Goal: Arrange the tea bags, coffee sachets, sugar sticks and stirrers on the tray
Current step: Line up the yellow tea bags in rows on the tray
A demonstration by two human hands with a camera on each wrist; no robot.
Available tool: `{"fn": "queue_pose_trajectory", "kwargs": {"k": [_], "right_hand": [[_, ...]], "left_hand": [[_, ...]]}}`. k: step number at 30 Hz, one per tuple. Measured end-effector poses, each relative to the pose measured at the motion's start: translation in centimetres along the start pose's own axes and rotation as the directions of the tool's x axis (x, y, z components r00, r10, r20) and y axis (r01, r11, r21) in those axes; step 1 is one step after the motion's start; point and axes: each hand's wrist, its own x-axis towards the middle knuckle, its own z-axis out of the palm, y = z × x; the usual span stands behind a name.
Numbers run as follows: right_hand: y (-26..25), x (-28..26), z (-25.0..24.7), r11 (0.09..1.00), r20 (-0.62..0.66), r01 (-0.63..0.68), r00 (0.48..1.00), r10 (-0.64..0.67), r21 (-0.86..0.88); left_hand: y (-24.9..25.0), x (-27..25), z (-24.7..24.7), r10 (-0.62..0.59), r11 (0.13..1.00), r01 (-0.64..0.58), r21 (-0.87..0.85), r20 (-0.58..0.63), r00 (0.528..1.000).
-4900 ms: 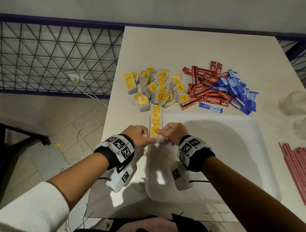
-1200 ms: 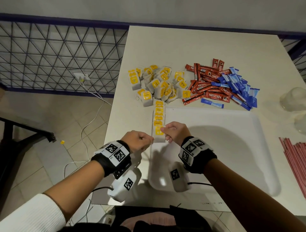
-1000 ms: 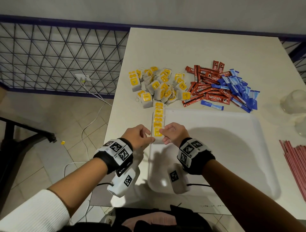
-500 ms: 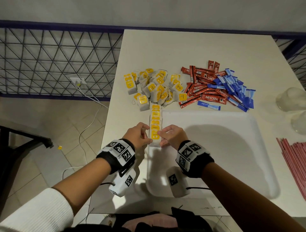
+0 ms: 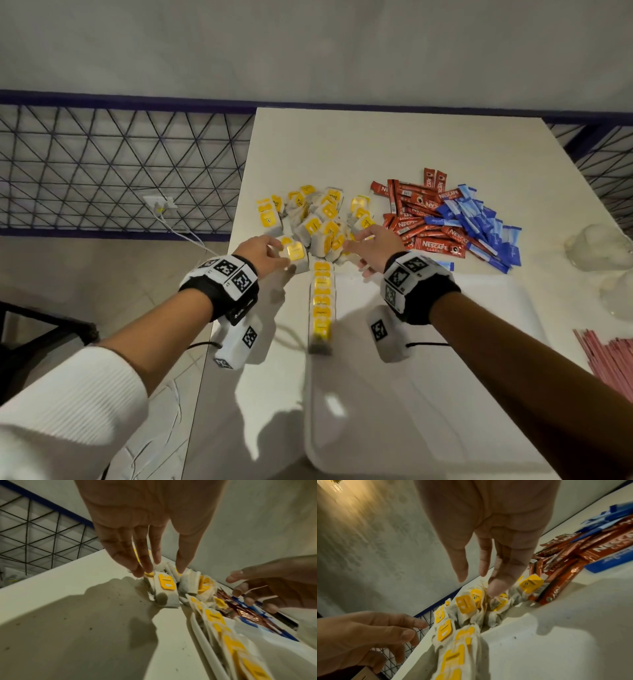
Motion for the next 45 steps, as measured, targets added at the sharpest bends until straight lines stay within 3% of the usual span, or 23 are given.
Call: {"fn": "queue_pose_trajectory", "kwargs": {"k": [5, 10, 14, 18, 29, 33, 36, 39, 42, 45], "right_hand": [[-0.3, 2.6, 0.9, 0.978, 0.057, -0.044, 0.997, 0.057, -0.204], [0.3, 4.9, 2.4, 0.958, 0.076, -0.058, 0.994, 0.082, -0.281], [0.5, 6.1, 3.0, 0.955, 0.053, -0.050, 0.996, 0.069, -0.292], [1.5, 7.7, 2.9, 0.978, 0.108, -0.091, 0.988, 0.112, -0.185], [1.8, 6.3, 1.4, 0.999, 0.041, -0.047, 0.998, 0.047, 0.006], [2.0, 5.7, 1.1, 0.998, 0.013, -0.022, 1.000, 0.021, 0.062], [1.7, 4.8, 0.6, 0.991, 0.048, -0.001, 0.999, -0.005, 0.136], [1.3, 4.0, -0.1, 0.979, 0.046, 0.041, 0.998, -0.052, 0.201], [-0.1, 2.8, -0.9, 0.944, 0.081, 0.060, 0.993, -0.091, 0.326], [-1.6, 1.2, -1.7, 0.909, 0.100, 0.081, 0.986, -0.132, 0.409]], "left_hand": [[0.4, 1.9, 0.7, -0.017, 0.999, 0.016, 0.036, 0.030, 0.999], [1.2, 2.8, 1.3, 0.048, 0.998, -0.047, -0.039, 0.014, 0.999], [1.7, 2.9, 1.4, 0.190, 0.979, -0.184, 0.089, -0.053, 0.980], [3.2, 3.5, 1.8, 0.354, 0.869, -0.310, 0.386, -0.046, 0.934], [6.5, 5.6, 2.0, 0.250, 0.784, -0.255, 0.567, 0.088, 0.964], [5.9, 5.7, 1.6, 0.231, 0.879, -0.247, 0.407, 0.089, 0.969], [5.4, 5.2, 1.1, 0.211, 0.966, -0.214, 0.145, 0.038, 0.977], [5.0, 4.3, -0.3, 0.204, 0.974, -0.206, -0.099, -0.029, 0.979], [4.8, 3.3, -1.8, 0.134, 0.919, -0.147, -0.367, -0.060, 0.989], [4.7, 2.2, -2.6, 0.009, 0.683, 0.006, -0.730, 0.016, 1.000]]}}
